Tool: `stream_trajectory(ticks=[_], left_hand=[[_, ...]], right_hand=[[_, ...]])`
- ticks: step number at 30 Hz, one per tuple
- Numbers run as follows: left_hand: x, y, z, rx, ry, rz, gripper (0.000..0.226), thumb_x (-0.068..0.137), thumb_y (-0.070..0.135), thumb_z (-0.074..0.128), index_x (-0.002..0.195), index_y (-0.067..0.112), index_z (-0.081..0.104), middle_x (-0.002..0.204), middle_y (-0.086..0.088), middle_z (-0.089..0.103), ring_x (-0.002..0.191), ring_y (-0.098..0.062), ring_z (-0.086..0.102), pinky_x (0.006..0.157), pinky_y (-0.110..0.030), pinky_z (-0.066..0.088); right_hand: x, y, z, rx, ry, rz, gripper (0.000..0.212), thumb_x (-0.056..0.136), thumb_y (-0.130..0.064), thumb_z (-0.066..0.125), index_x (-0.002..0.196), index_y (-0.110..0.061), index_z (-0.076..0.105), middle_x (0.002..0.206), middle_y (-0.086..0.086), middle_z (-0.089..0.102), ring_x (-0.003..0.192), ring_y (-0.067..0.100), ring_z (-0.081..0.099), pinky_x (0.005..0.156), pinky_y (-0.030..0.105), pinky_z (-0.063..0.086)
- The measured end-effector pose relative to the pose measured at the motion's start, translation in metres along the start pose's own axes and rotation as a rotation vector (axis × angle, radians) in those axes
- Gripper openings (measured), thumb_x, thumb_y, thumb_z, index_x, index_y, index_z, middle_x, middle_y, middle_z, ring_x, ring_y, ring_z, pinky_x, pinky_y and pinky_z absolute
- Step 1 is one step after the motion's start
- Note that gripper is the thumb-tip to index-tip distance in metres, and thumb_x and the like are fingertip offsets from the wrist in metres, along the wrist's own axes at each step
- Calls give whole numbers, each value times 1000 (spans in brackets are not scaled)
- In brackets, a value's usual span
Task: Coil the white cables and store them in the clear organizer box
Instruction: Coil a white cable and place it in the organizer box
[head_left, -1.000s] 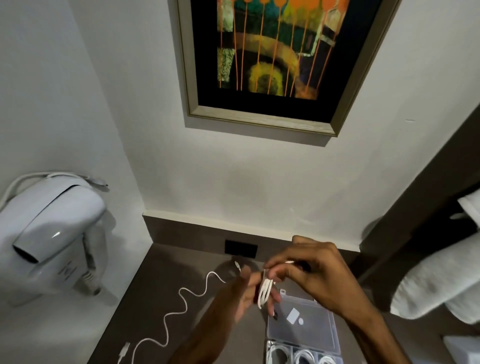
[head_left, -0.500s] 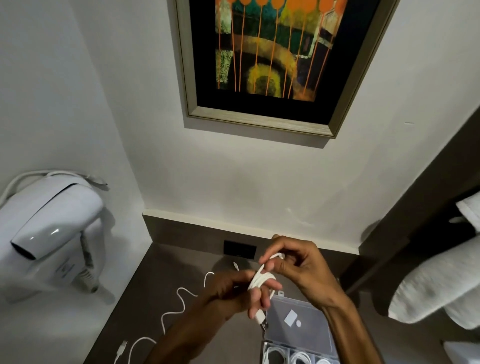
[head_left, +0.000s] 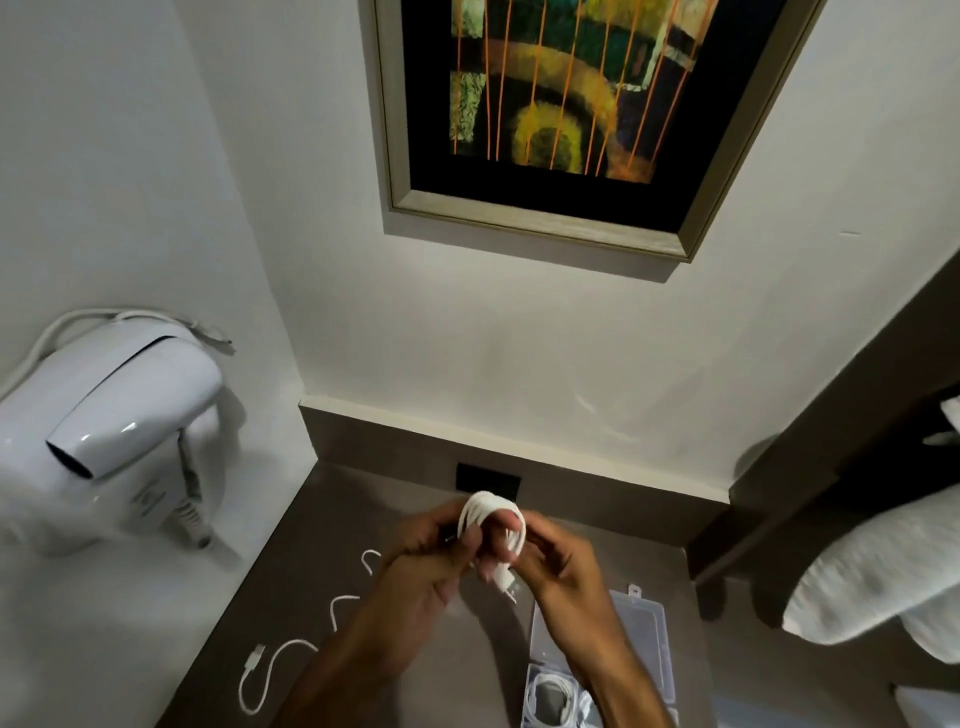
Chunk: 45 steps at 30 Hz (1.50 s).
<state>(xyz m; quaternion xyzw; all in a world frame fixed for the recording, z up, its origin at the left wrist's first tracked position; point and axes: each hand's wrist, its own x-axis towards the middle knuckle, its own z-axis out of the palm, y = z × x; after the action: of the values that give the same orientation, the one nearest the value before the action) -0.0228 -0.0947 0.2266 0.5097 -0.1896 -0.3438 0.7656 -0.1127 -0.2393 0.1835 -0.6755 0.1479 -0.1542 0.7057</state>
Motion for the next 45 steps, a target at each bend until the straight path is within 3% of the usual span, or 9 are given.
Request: stream_trajectory(ticks=[2,5,12,18,23,31,35,41,45], left_hand=[[3,4,-3,-38,14,49,38,69,48,82,91,17,79,78,-3,71,89,-35,50,89,-48,39],[3,4,-7,-45,-41,76,34,84,34,78,104,6,78,83,-9,73,81,-26,61,78,-30,54],[1,-13,5,-5,-66,24,29,90,21,63,104,-1,75,85,-13,69,81,-25,60,74,-24,56],[-4,-32,12,63,20,-83,28,89,23,63,102,4,78,80,-3,69,72,-12,60,69,-19,52],[-9,-46,32,149,162,-113,25,75,11,59,67,23,80,60,2,72,63,-10,68,66,-29,53],[-23,-48,50,288,32,-89,29,89,11,61,73,31,74,70,6,69,70,-10,63,66,-18,51],[-30,-42,54,155,-95,-100,21,99,18,59,102,9,78,81,-4,65,71,-9,58,65,-15,49],[-29,-36,62,67,-163,6,35,96,32,68,116,4,70,91,-5,66,84,-14,58,77,-19,51],[-22,-32,56,136,-119,74,39,95,35,68,116,2,70,95,-9,71,87,-19,62,83,-25,53]], right_hand=[[-4,1,-1,-61,5,32,19,102,-10,68,107,-20,84,103,6,85,99,13,78,85,20,59],[-7,-4,-4,62,56,44,19,102,-12,68,107,-21,83,100,15,83,90,31,77,82,26,63],[-26,-24,-26,-22,-9,-38,47,97,-21,62,141,-35,64,137,-8,75,129,12,69,108,35,55],[-41,-35,-43,-577,181,-414,40,98,-24,68,136,-37,67,131,-22,67,122,13,66,97,28,57],[-37,-51,-35,-787,-61,-540,41,98,-38,69,138,-42,62,135,-20,60,124,7,62,96,32,57],[-22,-71,-44,-1163,-237,-738,31,87,-24,56,108,-29,78,101,-12,72,93,12,58,75,24,43],[-13,-73,-68,-812,-11,-705,24,94,7,70,101,-16,75,99,-5,71,97,13,67,85,24,53],[-14,-28,-64,-193,174,-253,27,94,14,70,96,-12,77,94,3,80,90,12,77,81,22,59],[-36,-3,-49,-72,64,-154,16,91,-30,82,105,-22,80,101,2,82,91,10,77,79,23,62]])
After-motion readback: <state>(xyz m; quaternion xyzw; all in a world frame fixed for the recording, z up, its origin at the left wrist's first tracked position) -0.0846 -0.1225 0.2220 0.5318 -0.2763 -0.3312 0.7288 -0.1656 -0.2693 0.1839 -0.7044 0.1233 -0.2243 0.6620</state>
